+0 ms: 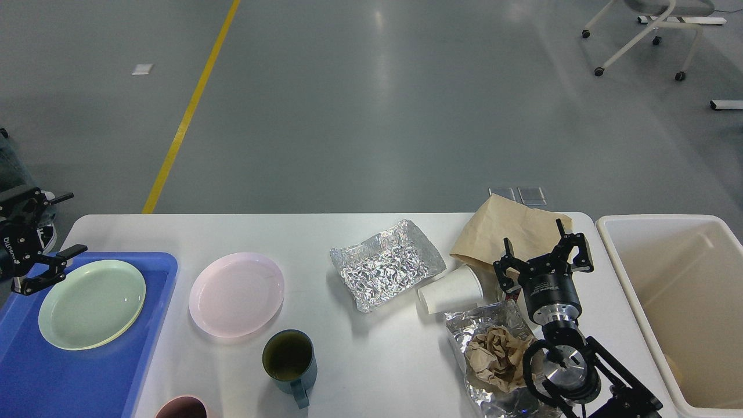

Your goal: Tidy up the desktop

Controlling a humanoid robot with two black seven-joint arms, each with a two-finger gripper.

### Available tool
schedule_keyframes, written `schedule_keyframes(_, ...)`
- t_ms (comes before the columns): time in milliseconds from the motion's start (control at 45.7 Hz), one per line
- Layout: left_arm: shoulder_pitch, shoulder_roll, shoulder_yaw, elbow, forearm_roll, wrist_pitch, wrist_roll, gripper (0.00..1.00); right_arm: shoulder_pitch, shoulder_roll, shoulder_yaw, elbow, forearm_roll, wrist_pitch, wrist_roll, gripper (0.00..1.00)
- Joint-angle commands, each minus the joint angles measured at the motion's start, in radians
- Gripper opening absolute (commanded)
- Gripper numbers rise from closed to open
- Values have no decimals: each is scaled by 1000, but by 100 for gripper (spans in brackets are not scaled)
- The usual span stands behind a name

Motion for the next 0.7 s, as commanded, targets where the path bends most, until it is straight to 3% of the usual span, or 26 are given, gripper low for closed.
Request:
schedule_keyframes(0,-268,20,381,15,1,16,0,97,0,0,0,0,0,0,0,100)
schedule_keyframes(175,-671,-18,927,18,1,1,-1,97,0,0,-1,2,0,0,0,100)
schedule_keyframes(263,-878,-99,1207,15,2,-4,12,97,0,0,-1,0,0,0,0,100)
schedule_keyframes(350,-1064,-184,1493,3,-19,-7,-6,97,0,0,-1,2,0,0,0,100)
schedule_keyframes(526,-1234,-372,1668,-109,-29,-50,9,97,0,0,-1,2,0,0,0,100)
schedule_keyframes(679,-1518,-567,1838,-302,-39,-99,8,97,0,0,-1,0,0,0,0,100)
